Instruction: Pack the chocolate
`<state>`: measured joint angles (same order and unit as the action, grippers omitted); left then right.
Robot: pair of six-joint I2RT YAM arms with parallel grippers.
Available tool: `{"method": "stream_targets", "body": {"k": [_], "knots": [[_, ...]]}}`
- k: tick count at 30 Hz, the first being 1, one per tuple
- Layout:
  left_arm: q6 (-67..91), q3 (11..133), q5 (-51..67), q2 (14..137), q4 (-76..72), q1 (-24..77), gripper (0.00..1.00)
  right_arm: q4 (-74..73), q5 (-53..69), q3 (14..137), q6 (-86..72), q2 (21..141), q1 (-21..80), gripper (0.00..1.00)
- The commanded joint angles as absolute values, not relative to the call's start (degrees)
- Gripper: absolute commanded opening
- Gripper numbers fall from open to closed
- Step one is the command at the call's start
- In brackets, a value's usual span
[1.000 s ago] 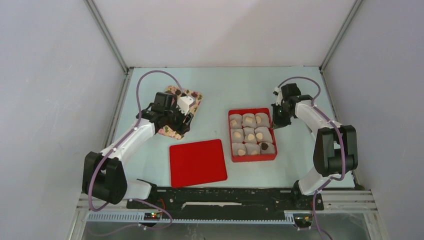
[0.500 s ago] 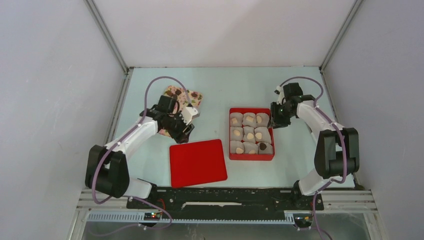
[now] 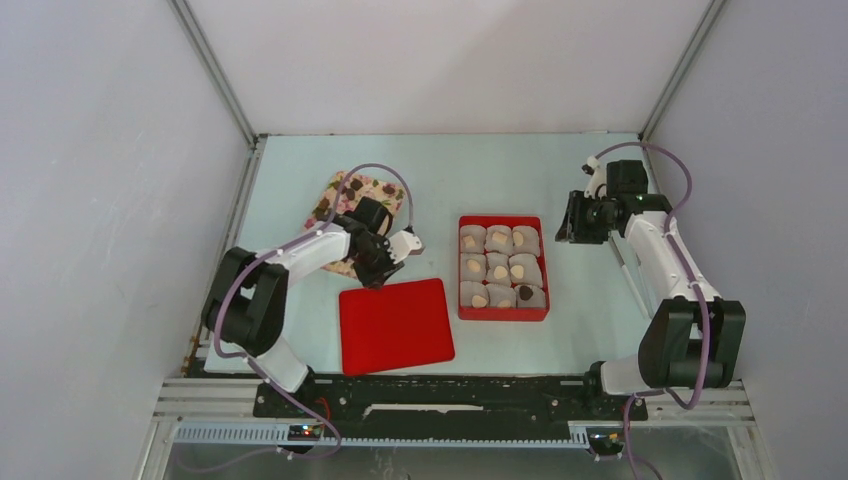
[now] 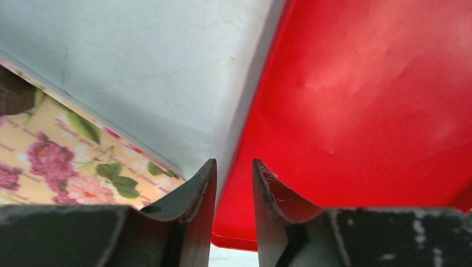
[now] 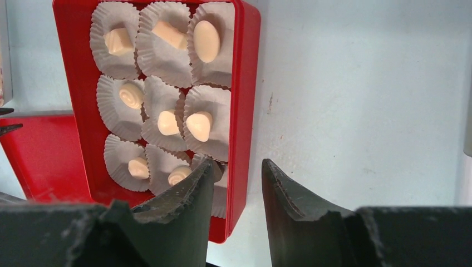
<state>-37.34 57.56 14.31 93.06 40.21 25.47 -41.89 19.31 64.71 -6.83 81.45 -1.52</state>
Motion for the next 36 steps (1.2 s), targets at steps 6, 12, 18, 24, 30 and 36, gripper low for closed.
{"method": "stream_targets", "body": {"k": [6,12,18,24,30,36], "knots": [[-37.14,62.14,13.92,96.24,37.97,27.4,0.27,-40.17,20.63,66.71,-5.36,81.05,-2.07,0.4],[-37.07,61.79,14.03,96.54,38.26,28.34,0.27,-40.35,21.07,68.15,-4.92,82.08,-2.02,0.4],[-36.07,60.75,10.36,98.74,36.66,28.99,0.19,-40.07,21.44,68.27,-4.75,81.54,-2.02,0.4],[-36.79,59.86,13.52,98.37,37.81,29.0,0.05,-41.37,21.51,68.42,-2.99,80.24,-2.02,0.39],[-38.38,62.29,17.2,90.36,44.0,28.29,0.0,-41.77,26.84,69.4,-1.69,78.24,-1.79,0.44],[-41.23,62.92,19.24,82.12,48.14,25.08,0.0,-42.44,33.11,71.59,1.95,77.7,1.93,0.5]]}}
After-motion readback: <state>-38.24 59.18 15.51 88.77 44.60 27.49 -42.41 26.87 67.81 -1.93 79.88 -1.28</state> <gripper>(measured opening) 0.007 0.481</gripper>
